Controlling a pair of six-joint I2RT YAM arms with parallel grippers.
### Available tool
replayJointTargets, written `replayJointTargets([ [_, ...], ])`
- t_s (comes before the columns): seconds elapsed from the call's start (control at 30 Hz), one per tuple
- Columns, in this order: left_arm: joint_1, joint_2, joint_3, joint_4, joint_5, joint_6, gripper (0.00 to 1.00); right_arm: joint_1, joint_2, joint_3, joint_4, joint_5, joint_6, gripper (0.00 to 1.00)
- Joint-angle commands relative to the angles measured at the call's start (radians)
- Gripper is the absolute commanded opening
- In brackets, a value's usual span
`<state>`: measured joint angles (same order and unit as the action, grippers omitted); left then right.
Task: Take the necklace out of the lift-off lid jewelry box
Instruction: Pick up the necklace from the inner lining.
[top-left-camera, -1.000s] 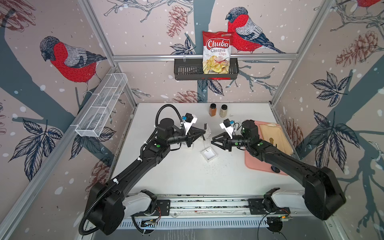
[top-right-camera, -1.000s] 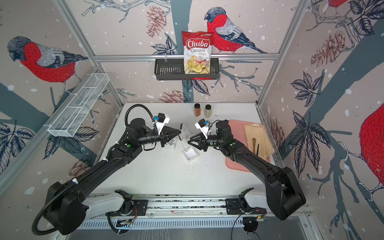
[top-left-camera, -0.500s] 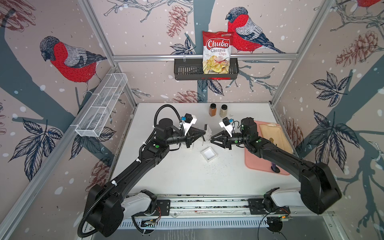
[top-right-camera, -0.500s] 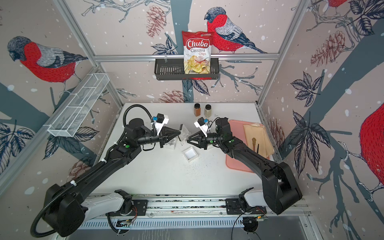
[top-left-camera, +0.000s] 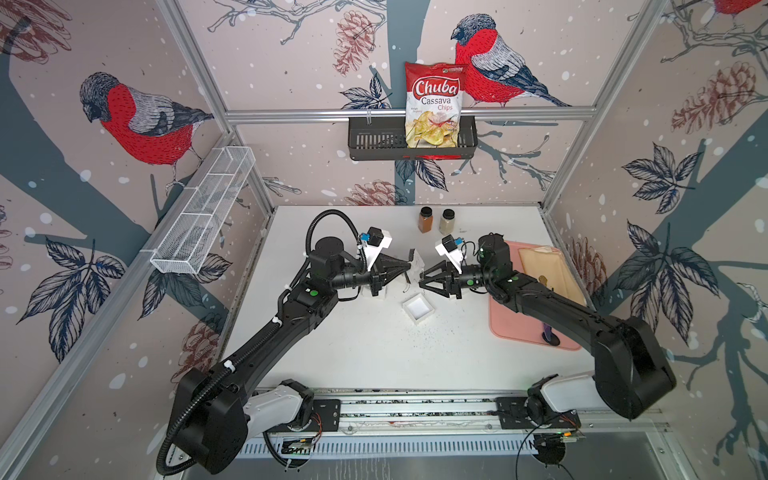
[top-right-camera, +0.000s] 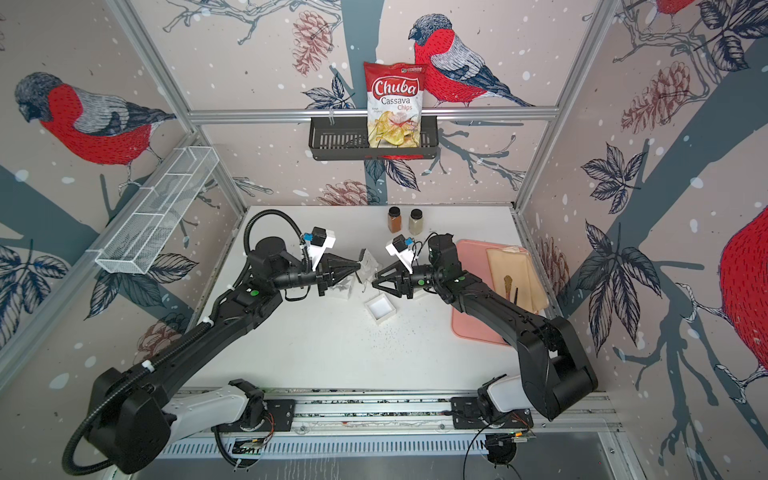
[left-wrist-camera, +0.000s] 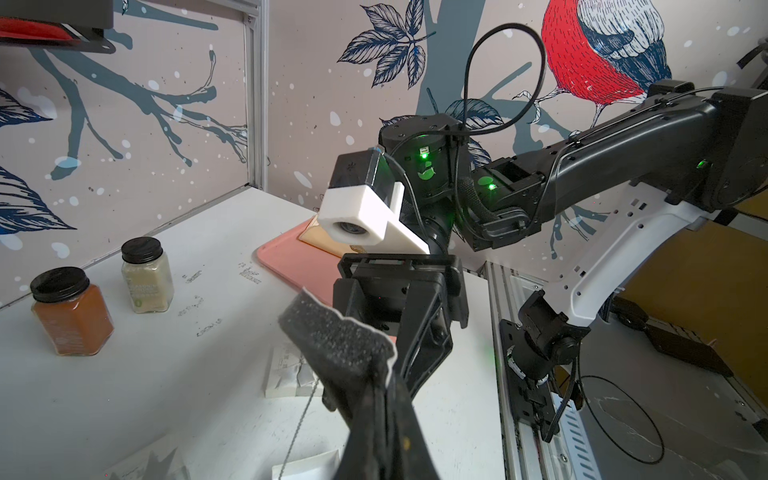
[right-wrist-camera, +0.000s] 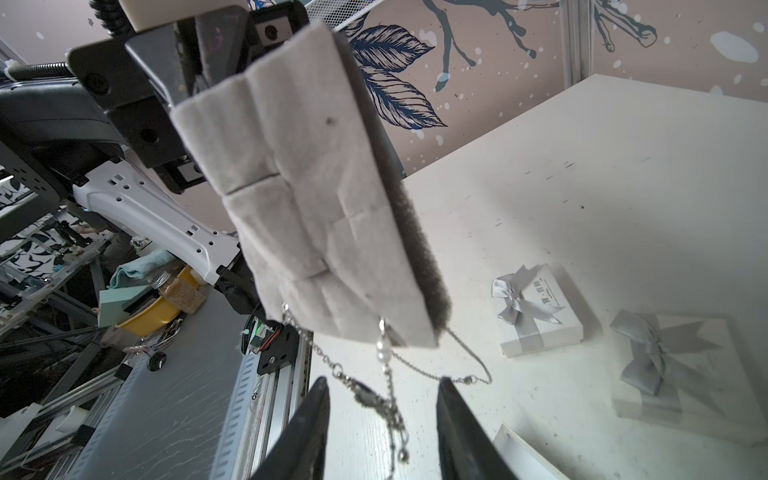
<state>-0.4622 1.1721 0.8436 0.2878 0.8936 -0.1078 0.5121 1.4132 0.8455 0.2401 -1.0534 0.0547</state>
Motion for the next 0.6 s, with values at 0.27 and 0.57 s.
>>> replayJointTargets([
  [0.27,0.007,0.02,-0.005,0.074,0.04,-0.017,0.0,-0.007,-0.01,0.007,0.065,-0.078,0.002,0.39],
  [0.57,0.019,0.033,-0.015,0.126,0.053,-0.048,0.0,-0.006,-0.01,-0.001,0.065,-0.104,-0.007,0.24],
])
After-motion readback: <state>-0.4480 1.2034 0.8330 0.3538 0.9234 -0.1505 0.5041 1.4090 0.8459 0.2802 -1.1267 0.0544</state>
